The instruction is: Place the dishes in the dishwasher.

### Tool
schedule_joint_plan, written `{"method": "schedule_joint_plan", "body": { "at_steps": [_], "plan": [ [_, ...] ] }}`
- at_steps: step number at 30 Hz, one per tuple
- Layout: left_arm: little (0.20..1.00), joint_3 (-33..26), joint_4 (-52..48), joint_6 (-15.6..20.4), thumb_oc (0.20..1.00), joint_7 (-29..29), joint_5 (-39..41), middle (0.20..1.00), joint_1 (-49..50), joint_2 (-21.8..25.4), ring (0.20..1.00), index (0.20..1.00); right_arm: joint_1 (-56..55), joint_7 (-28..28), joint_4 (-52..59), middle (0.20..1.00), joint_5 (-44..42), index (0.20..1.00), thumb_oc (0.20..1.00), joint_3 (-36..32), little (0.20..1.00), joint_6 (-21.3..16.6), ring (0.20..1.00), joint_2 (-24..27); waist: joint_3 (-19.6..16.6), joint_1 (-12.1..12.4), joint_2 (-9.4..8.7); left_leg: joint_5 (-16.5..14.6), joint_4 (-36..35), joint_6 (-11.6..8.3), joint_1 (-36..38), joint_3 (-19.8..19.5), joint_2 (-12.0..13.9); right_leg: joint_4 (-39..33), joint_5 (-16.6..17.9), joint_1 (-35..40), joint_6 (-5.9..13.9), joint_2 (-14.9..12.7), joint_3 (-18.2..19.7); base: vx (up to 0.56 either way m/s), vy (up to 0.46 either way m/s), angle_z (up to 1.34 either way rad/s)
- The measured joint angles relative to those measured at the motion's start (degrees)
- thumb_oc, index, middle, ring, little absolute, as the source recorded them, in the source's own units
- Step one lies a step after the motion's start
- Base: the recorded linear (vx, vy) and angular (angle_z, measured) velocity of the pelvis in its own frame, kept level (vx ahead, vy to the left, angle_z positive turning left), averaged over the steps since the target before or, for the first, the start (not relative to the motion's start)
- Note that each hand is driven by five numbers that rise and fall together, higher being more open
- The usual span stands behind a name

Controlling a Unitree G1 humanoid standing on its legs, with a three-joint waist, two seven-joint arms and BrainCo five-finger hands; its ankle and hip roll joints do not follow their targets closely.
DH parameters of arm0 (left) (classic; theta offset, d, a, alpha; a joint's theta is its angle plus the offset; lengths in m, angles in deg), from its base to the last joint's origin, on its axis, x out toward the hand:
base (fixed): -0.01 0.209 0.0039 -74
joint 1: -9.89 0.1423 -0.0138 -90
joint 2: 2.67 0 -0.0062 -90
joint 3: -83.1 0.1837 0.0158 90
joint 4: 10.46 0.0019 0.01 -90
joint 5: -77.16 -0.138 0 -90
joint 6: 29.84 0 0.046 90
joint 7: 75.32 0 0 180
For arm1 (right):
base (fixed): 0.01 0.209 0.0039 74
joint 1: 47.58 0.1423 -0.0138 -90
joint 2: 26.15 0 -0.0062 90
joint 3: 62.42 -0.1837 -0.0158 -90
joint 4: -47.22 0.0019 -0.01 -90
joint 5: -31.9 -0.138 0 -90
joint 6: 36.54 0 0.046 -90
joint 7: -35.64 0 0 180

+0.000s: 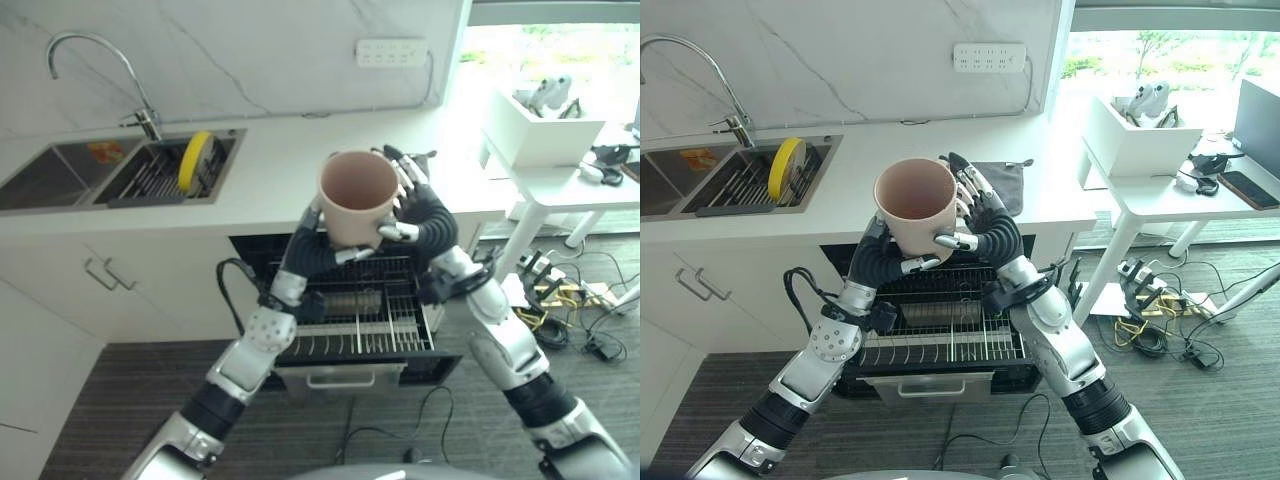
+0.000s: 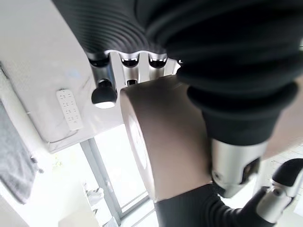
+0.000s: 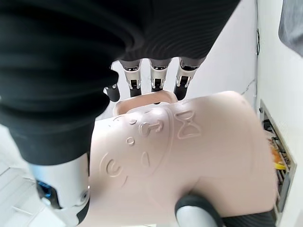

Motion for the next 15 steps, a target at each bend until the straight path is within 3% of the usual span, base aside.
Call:
{"method": "schedule_joint_plan", "body": {
  "at_steps": [9,15],
  "plan": [
    [0.2,0.0,-0.7,-7.0,0.2,2.8,0.0,0.2,0.0,0.0,0.2,0.2,0.0,0.4,-1.0,1.0,3.8,1.0,1.0,-0.2,1.0,1.5,1.0,2.2,-0.1,0.0,0.7,0.0,0.0,0.02,-0.1,-0.2,0.0,0.0,0.0,0.0,0.01,0.0,-0.1,0.0,0.0,0.0],
    [0.2,0.0,-1.4,-9.5,0.2,3.0,-0.3,0.2,0.0,0.0,0.2,0.2,0.0,0.4,-1.3,1.0,4.5,1.0,1.0,-0.3,1.0,2.1,1.0,2.5,0.0,0.1,0.91,0.2,0.0,0.14,-0.5,-1.2,0.0,0.0,-0.1,-0.1,0.05,-0.1,-1.1,0.0,0.001,0.08]
  ]
}}
